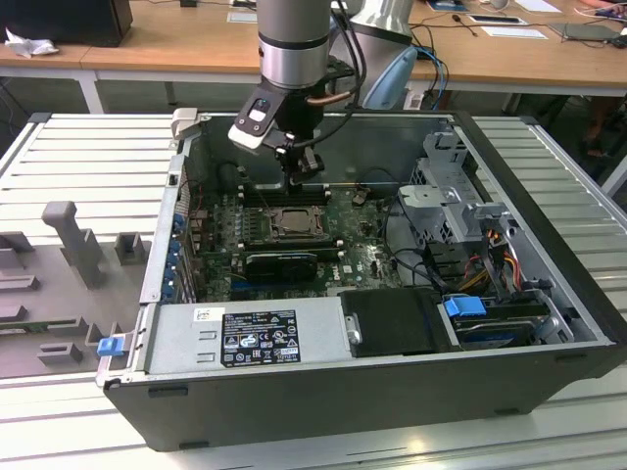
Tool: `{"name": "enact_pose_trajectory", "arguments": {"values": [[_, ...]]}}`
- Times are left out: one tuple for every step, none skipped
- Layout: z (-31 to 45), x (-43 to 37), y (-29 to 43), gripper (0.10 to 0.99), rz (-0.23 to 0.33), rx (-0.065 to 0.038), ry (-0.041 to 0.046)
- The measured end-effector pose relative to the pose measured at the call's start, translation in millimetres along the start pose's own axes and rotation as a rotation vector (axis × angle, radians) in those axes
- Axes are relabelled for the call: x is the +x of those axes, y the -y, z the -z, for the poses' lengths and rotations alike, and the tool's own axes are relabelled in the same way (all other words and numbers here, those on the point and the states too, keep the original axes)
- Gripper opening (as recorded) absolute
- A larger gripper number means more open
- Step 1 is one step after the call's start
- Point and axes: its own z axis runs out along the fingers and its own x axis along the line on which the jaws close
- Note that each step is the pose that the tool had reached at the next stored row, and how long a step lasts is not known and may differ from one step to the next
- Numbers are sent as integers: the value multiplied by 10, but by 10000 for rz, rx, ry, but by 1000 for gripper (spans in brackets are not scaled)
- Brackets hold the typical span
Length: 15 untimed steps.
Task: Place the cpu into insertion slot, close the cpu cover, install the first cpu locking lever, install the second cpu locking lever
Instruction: 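Install the first cpu locking lever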
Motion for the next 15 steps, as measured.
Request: {"name": "enact_pose_trajectory", "arguments": {"values": [[-1,0,0,106,185,9,4],[-1,0,0,106,349,16,8],[-2,0,0,106,661,29,13],[-2,0,0,106,839,35,12],[-3,0,0,106,1014,40,9],[-3,0,0,106,1166,43,4],[-5,0,0,106,1373,45,-5],[-5,0,0,106,1511,47,-11],[-5,0,0,106,1651,49,-16],[-6,0,0,106,1961,52,-31],[-5,0,0,106,2215,56,-41],[-5,0,0,106,2542,60,-56],[-5,0,0,106,2917,65,-73],[-5,0,0,106,3151,68,-83],[-5,0,0,106,3327,70,-90]]}}
